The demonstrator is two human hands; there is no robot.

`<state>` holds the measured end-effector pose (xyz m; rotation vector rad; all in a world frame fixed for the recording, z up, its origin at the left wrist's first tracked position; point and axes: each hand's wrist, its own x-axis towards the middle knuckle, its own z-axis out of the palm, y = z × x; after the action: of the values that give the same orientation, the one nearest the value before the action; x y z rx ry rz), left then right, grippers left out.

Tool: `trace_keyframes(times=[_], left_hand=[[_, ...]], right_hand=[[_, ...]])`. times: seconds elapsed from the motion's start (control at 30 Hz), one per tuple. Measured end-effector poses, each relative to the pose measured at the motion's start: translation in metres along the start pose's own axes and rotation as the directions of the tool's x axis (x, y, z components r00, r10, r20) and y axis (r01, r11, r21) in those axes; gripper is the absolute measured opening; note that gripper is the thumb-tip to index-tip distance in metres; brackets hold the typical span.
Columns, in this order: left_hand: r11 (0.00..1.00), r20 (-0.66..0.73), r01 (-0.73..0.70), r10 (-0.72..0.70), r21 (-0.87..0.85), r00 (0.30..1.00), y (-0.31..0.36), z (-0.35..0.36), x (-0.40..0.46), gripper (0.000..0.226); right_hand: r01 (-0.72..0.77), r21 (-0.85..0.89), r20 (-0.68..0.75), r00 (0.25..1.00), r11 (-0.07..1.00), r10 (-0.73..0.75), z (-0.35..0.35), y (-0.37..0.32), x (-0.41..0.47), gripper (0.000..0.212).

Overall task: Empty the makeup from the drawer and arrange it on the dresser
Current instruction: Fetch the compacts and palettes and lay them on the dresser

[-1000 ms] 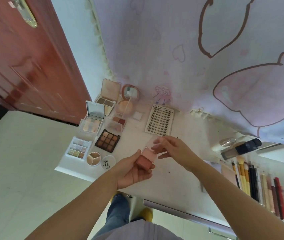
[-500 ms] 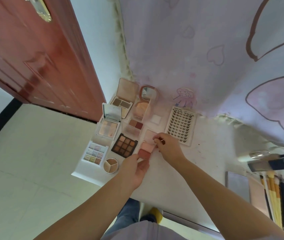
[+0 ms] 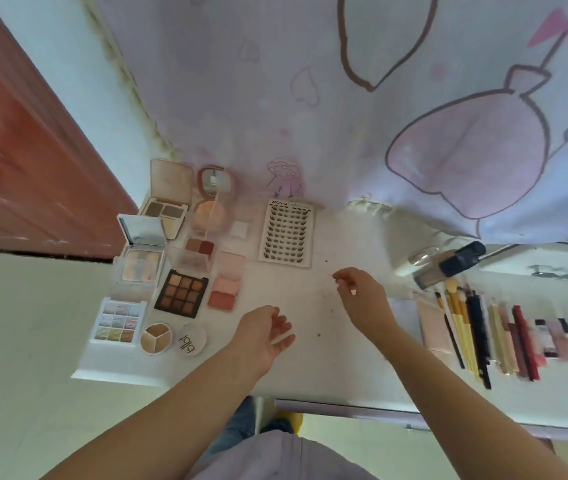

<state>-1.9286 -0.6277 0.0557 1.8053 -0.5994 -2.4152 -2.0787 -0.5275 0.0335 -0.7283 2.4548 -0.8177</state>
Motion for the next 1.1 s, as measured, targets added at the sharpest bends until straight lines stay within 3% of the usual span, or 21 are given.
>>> trace_keyframes(times=[0.13,0.33,0.47,0.6,0.67,0.73,0.87,0.93,1.0,1.03,1.1], left_hand=[[0.981,0.127,0.027,-0.052,0.19,0.991,-0.035,0.059,0.007,0.011],[0.93,0.244,-0.028,-0.067,0.366,0.967,-0.074,0.118,0.011,0.016],[0.916,0.291,-0.069,-0.054,0.396,0.955,-0.079,0.124,0.005,0.026],[0.923,0.271,-0.083,-0.023,0.376,0.962,-0.074,0.109,0.006,0.025],[0.898,0.27,-0.106,-0.014,0.426,0.963,-0.071,0.098,0.009,0.024],[0.86,0.293,-0.163,0.017,0.483,0.956,-0.068,0.087,0.01,0.024],[0.747,0.363,-0.317,0.108,0.584,0.925,-0.042,0.072,0.007,0.023],[0.656,0.42,-0.398,0.133,0.641,0.898,-0.021,0.065,0.004,0.026],[0.53,0.509,-0.489,0.122,0.692,0.852,-0.001,0.06,-0.003,0.028],[0.471,0.55,-0.533,0.115,0.703,0.827,0.006,0.059,-0.008,0.029],[0.393,0.593,-0.589,0.127,0.706,0.795,0.017,0.058,-0.015,0.029]], right_hand=[[-0.163,-0.249,-0.024,0.986,0.955,0.162,-0.039,0.055,-0.031,0.029],[-0.236,-0.301,-0.132,0.97,0.924,0.205,-0.038,0.073,-0.064,0.027],[-0.356,-0.215,-0.126,0.934,0.909,0.336,-0.033,0.071,-0.061,0.026],[-0.436,0.188,-0.004,0.896,0.88,0.445,-0.041,0.074,-0.056,0.058],[-0.475,0.329,0.102,0.877,0.816,0.469,-0.042,0.071,-0.056,0.057],[-0.474,0.361,0.19,0.881,0.803,0.434,-0.04,0.065,-0.056,0.048],[-0.264,0.24,0.205,0.954,0.934,0.217,-0.048,0.045,-0.056,0.046],[0.012,0.035,0.181,0.983,0.999,-0.018,-0.063,0.035,-0.053,0.061],[0.311,-0.133,0.28,0.923,0.941,-0.265,-0.079,0.024,-0.048,0.071],[0.382,-0.145,0.365,0.878,0.913,-0.309,-0.086,0.016,-0.045,0.072],[0.377,-0.106,0.483,0.828,0.92,-0.283,-0.094,0.001,-0.039,0.068]])
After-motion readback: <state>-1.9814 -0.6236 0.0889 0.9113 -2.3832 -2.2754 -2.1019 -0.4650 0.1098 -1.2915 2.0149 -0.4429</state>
